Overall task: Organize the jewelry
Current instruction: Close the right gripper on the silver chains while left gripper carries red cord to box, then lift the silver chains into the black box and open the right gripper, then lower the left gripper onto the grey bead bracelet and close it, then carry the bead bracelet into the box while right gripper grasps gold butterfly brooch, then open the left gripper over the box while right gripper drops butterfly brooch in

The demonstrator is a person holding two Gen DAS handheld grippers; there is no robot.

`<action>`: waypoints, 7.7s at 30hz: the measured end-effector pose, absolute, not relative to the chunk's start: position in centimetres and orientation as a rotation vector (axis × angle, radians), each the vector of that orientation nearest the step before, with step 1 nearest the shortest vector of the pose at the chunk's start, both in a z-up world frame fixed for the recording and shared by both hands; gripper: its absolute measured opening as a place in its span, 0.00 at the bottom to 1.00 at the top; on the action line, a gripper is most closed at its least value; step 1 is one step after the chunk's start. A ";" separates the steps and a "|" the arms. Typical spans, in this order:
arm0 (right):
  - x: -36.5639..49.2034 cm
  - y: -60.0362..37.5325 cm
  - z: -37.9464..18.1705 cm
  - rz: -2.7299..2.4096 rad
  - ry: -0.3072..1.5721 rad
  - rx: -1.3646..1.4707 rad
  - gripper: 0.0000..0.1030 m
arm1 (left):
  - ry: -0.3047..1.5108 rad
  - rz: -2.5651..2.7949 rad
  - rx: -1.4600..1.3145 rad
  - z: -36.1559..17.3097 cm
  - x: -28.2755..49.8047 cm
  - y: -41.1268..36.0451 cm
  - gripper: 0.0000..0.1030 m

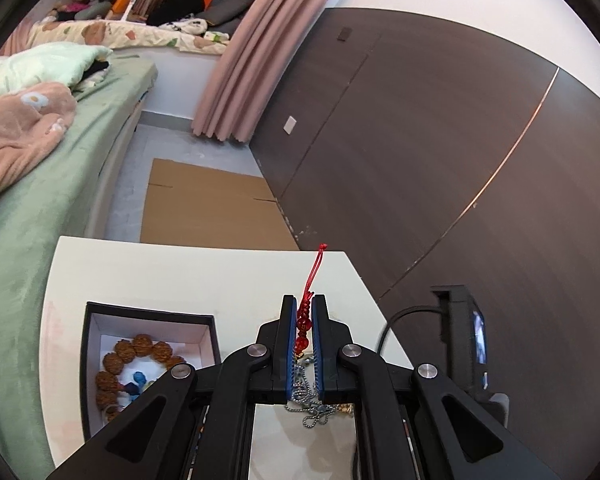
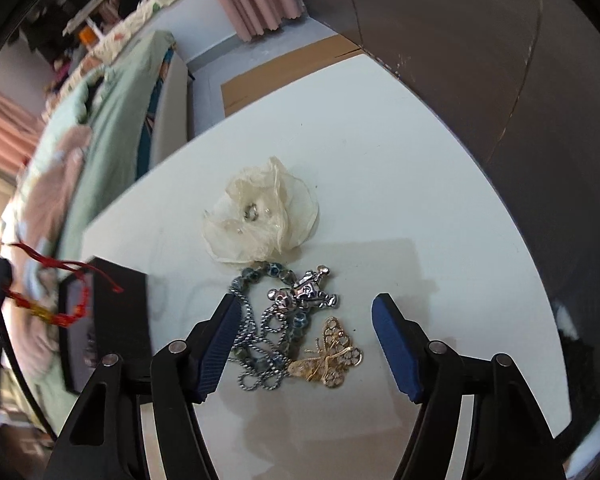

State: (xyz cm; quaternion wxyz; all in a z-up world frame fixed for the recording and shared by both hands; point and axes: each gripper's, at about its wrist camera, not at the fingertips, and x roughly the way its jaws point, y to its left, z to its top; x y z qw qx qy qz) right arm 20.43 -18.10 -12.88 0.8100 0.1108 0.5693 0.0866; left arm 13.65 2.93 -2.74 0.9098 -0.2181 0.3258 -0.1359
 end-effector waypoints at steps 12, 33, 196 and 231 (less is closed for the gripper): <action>20.2 -17.2 -12.8 0.139 1.200 0.096 0.38 | 0.672 -0.243 -0.447 -2.1 12.1 4.4 0.07; 17.8 -18.8 -8.5 0.377 1.083 0.450 0.37 | 0.826 -0.133 -0.458 -3.1 11.0 8.8 0.27; 18.8 -22.8 -12.1 0.253 1.333 0.388 0.54 | 0.790 -0.229 -0.207 -4.6 12.9 -2.2 0.09; 17.4 -18.1 -9.4 0.200 1.214 0.188 0.16 | 0.707 -0.078 -0.319 -2.6 10.4 6.7 0.10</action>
